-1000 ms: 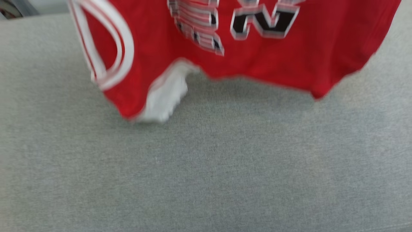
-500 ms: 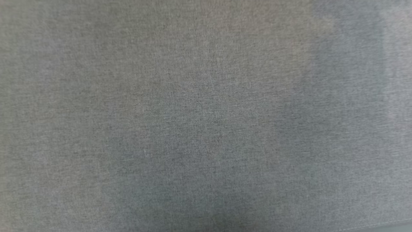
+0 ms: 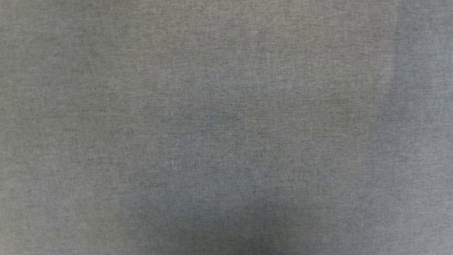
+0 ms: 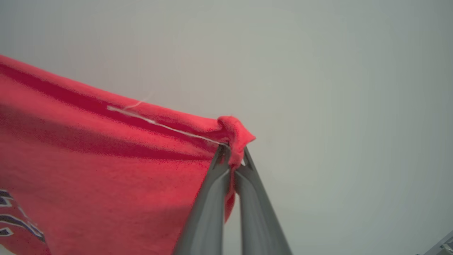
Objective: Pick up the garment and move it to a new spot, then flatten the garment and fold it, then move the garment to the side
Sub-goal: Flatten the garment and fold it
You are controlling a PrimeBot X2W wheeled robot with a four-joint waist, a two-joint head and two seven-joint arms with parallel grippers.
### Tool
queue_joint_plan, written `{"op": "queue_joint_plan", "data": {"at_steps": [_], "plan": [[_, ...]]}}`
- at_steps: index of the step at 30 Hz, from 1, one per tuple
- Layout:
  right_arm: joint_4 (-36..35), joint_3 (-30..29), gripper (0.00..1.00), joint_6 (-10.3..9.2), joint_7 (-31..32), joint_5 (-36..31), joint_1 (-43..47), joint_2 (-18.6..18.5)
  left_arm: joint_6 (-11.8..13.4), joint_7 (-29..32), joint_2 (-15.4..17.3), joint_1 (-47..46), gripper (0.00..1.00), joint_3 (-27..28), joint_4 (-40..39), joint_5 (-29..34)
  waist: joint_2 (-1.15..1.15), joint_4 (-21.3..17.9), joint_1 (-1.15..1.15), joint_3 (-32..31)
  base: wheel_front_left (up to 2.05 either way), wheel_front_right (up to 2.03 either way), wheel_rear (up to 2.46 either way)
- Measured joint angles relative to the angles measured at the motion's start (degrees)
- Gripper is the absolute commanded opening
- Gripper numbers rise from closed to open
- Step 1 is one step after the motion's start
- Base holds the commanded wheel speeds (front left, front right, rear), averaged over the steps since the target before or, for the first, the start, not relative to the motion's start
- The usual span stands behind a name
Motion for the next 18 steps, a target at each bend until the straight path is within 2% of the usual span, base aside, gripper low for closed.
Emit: {"op": "queue_joint_plan", "data": {"at_steps": [1,9,14,18], "plan": [[2.32,1.3,0.0,-0.02,-2.56,0.32,3.72,0.59,-0.25,-0.04,-1.42,7.64,0.0,1.29,-3.96,-0.46,0.0,0.82,0.0,-0.25,0.0,0.0,0.0],[3.65,8.31,0.0,-0.03,-5.79,4.26,17.18,1.53,-0.26,-0.04,-5.16,31.43,0.0,2.55,-14.88,-0.38,0.0,1.82,0.0,-4.52,0.0,0.0,0.0],[1.21,14.3,0.0,-0.03,-5.88,7.68,27.85,1.22,-0.25,-0.05,-5.7,45.4,0.0,1.96,-19.44,0.13,0.0,2.32,-0.01,-8.59,0.0,0.0,0.0],[-0.14,18.01,0.0,-0.03,-6.03,12.5,36.56,-0.57,-0.25,-0.04,-5.68,56.54,0.0,0.31,-20.67,0.57,0.0,2.74,-0.02,-12.48,0.0,0.0,0.0]]}}
